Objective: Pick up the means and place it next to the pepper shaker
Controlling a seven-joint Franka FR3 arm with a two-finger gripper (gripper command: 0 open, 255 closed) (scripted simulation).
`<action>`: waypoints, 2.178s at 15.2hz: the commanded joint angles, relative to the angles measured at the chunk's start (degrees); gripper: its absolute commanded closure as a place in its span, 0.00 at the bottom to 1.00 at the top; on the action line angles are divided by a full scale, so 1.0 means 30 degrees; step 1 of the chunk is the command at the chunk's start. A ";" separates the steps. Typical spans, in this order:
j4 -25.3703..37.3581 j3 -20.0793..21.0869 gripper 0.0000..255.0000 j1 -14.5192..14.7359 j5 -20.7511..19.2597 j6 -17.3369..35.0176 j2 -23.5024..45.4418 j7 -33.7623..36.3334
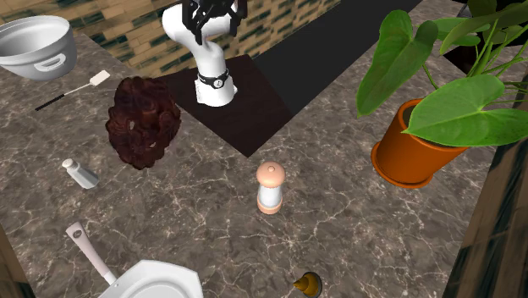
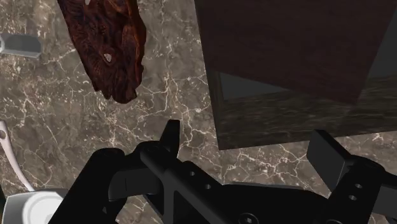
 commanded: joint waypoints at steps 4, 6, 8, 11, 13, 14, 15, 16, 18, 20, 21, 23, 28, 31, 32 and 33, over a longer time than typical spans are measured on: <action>0.0157 -0.0049 0.00 -0.0031 0.0063 0.1959 0.1745 0.0290; 0.0396 -0.0069 0.00 -0.0065 0.0102 0.3199 0.2976 0.0462; 0.0743 -0.0091 0.00 -0.0091 0.0135 0.4375 0.4249 0.0626; 0.1458 -0.0126 0.00 -0.0122 0.0177 0.6002 0.6215 0.0853; 0.2061 -0.0148 0.00 -0.0142 0.0205 0.6986 0.7551 0.0990; 0.2400 -0.0156 0.00 -0.0153 0.0220 0.7446 0.8223 0.1053; 0.2764 -0.0165 0.00 -0.0164 0.0236 0.7884 0.8898 0.1114; 0.3152 -0.0177 0.00 -0.0170 0.0251 0.8299 0.9575 0.1173; 0.3999 -0.0197 0.00 -0.0186 0.0285 0.9061 1.0930 0.1281; 0.4942 -0.0212 0.00 -0.0203 0.0325 0.9730 1.2288 0.1376; 0.5449 -0.0219 0.00 -0.0212 0.0347 1.0030 1.2967 0.1419; 0.6536 -0.0241 0.00 -0.0220 0.0395 1.0558 1.4327 0.1497; 0.9692 -0.0275 0.00 -0.0259 0.0546 1.1462 1.7746 0.1642; 0.9493 -0.0291 0.00 -0.0278 0.0532 1.1944 1.8013 0.1656; 0.9360 -0.0299 0.00 -0.0287 0.0523 1.2177 1.8113 0.1662; 0.9231 -0.0307 0.00 -0.0295 0.0514 1.2410 1.8216 0.1667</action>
